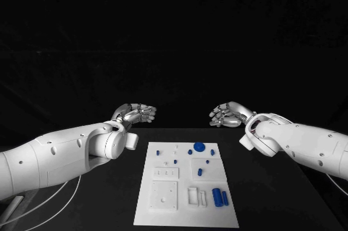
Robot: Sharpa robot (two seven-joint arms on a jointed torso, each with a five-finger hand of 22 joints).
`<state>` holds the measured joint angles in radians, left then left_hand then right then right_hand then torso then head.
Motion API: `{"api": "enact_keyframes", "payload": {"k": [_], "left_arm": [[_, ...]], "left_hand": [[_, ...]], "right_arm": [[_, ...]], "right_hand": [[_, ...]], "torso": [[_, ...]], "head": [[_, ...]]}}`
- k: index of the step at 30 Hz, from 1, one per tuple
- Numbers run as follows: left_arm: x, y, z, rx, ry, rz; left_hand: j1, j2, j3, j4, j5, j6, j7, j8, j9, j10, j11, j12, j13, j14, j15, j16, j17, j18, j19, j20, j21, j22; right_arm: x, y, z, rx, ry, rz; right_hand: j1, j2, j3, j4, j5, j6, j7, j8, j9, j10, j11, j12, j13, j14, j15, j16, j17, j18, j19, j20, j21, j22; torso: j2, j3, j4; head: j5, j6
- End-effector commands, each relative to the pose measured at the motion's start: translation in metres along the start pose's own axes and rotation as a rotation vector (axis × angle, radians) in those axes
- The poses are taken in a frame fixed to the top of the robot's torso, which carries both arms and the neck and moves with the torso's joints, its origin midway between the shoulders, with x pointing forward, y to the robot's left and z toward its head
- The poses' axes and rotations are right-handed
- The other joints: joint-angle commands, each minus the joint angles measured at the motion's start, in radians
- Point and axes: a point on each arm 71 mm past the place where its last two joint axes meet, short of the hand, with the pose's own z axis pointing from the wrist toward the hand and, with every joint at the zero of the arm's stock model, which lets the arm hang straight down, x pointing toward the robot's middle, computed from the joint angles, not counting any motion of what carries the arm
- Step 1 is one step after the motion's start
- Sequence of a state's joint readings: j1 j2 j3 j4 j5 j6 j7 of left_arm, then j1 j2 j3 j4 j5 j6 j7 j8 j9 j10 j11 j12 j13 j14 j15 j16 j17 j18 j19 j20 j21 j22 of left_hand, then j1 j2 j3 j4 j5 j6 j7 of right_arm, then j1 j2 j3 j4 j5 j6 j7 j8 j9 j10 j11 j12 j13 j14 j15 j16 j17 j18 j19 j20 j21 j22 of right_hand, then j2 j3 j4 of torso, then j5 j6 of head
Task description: Assemble the parts on the task board
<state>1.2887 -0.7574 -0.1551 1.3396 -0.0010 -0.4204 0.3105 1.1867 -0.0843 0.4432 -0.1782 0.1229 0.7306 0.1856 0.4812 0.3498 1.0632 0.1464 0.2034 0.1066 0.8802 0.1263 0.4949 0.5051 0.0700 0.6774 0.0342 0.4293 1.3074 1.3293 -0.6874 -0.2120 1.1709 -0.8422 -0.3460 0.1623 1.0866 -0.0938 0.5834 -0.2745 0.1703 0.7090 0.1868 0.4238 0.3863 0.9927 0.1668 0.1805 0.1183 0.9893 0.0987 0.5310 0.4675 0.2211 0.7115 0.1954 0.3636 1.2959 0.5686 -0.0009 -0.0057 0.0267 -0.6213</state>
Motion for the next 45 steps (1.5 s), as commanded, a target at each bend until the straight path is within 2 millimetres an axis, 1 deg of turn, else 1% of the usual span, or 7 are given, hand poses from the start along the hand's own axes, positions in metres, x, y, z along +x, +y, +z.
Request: {"api": "enact_keyframes", "payload": {"k": [1, 5, 11, 19, 30, 32, 45], "left_arm": [[0.007, -0.006, -0.006, 0.038, 0.082, 0.003], [0.01, -0.008, -0.016, 0.032, 0.106, -0.02], [0.014, -0.01, -0.027, 0.033, 0.142, -0.049], [0.017, -0.016, -0.034, 0.039, 0.165, -0.056], [0.025, -0.02, -0.038, 0.038, 0.2, -0.064], [0.027, -0.02, -0.038, 0.039, 0.204, -0.064], [0.029, -0.026, -0.04, 0.048, 0.216, -0.065]], "left_hand": [[-0.014, -0.004, 0.004, -0.014, 0.003, 0.009, -0.001, -0.008, -0.004, 0.007, 0.0, -0.007, -0.004, 0.006, 0.001, -0.001, -0.002, -0.006, 0.004, -0.001, 0.003, -0.002], [-0.03, -0.01, 0.007, -0.031, 0.003, 0.005, 0.003, -0.023, -0.01, 0.008, 0.001, -0.016, -0.011, 0.009, 0.001, -0.004, -0.003, -0.011, 0.006, -0.004, 0.001, -0.002], [-0.049, -0.022, 0.011, -0.048, 0.003, -0.008, 0.012, -0.041, -0.017, 0.03, -0.007, -0.007, -0.011, 0.008, 0.001, -0.007, -0.004, -0.016, 0.006, -0.006, -0.001, -0.002], [-0.054, -0.022, 0.014, -0.058, 0.001, -0.003, 0.011, -0.042, -0.017, 0.031, -0.007, -0.007, -0.013, 0.004, 0.003, -0.011, -0.006, -0.017, 0.003, -0.005, -0.003, -0.002], [-0.061, -0.02, 0.018, -0.065, 0.0, -0.002, 0.011, -0.046, -0.017, 0.026, -0.004, -0.011, -0.016, -0.001, 0.005, -0.015, -0.007, -0.019, 0.0, -0.004, -0.005, -0.001], [-0.063, -0.02, 0.018, -0.066, -0.001, -0.002, 0.011, -0.047, -0.017, 0.025, -0.004, -0.012, -0.017, -0.001, 0.005, -0.015, -0.007, -0.019, -0.001, -0.004, -0.006, -0.001], [-0.069, -0.02, 0.02, -0.07, -0.003, -0.004, 0.012, -0.05, -0.018, 0.02, -0.002, -0.015, -0.02, -0.005, 0.007, -0.018, -0.008, -0.019, -0.003, -0.002, -0.007, -0.001]], "right_arm": [[0.008, 0.009, 0.003, -0.092, 0.063, -0.245], [0.017, 0.015, 0.004, -0.115, 0.113, -0.381], [0.03, 0.017, 0.008, -0.132, 0.132, -0.543], [0.043, 0.02, 0.015, -0.132, 0.112, -0.674], [0.051, 0.028, 0.022, -0.14, 0.063, -0.732], [0.052, 0.029, 0.023, -0.141, 0.056, -0.74], [0.057, 0.032, 0.03, -0.137, 0.051, -0.776]], "right_hand": [[0.046, -0.028, 0.036, -0.016, -0.011, 0.095, 0.001, 0.01, -0.006, 0.124, -0.06, 0.014, 0.018, 0.324, -0.103, 0.207, 0.142, 0.041, 0.349, -0.103, 0.155, 0.031], [0.056, -0.036, 0.01, -0.015, 0.003, 0.117, -0.002, -0.005, -0.015, 0.146, -0.072, -0.006, 0.025, 0.361, -0.118, 0.358, 0.255, 0.041, 0.45, -0.162, 0.249, 0.039], [0.057, -0.055, -0.001, -0.017, 0.004, 0.154, -0.016, -0.014, -0.019, 0.186, -0.082, -0.026, 0.037, 0.34, -0.128, 0.475, 0.341, 0.041, 0.467, -0.189, 0.344, 0.041], [0.067, -0.083, 0.009, -0.016, -0.013, 0.157, -0.015, -0.031, -0.025, 0.161, -0.07, -0.068, 0.031, 0.333, -0.116, 0.513, 0.362, 0.041, 0.458, -0.2, 0.398, 0.039], [0.084, -0.114, 0.056, -0.008, -0.069, 0.159, -0.016, -0.046, -0.03, 0.139, -0.052, -0.109, 0.011, 0.331, -0.099, 0.55, 0.369, 0.041, 0.46, -0.205, 0.439, 0.036], [0.083, -0.117, 0.065, -0.006, -0.075, 0.161, -0.015, -0.047, -0.031, 0.14, -0.052, -0.111, 0.009, 0.331, -0.098, 0.553, 0.368, 0.041, 0.46, -0.205, 0.442, 0.035], [0.08, -0.131, 0.108, 0.007, -0.11, 0.168, -0.016, -0.051, -0.031, 0.146, -0.052, -0.113, 0.001, 0.329, -0.098, 0.567, 0.362, 0.041, 0.46, -0.207, 0.455, 0.034]], "torso": [[0.022, -0.0003, 0.0011], [0.04, -0.0023, 0.0025], [0.075, -0.0043, 0.0165], [0.121, -0.0088, 0.0359], [0.162, -0.0182, 0.0441], [0.165, -0.0194, 0.0581], [0.192, -0.0236, 0.0615]], "head": [[0.0, 0.004], [-0.001, 0.011], [-0.003, 0.027], [-0.015, 0.051], [-0.023, 0.066], [-0.037, 0.064], [-0.04, 0.07]]}}
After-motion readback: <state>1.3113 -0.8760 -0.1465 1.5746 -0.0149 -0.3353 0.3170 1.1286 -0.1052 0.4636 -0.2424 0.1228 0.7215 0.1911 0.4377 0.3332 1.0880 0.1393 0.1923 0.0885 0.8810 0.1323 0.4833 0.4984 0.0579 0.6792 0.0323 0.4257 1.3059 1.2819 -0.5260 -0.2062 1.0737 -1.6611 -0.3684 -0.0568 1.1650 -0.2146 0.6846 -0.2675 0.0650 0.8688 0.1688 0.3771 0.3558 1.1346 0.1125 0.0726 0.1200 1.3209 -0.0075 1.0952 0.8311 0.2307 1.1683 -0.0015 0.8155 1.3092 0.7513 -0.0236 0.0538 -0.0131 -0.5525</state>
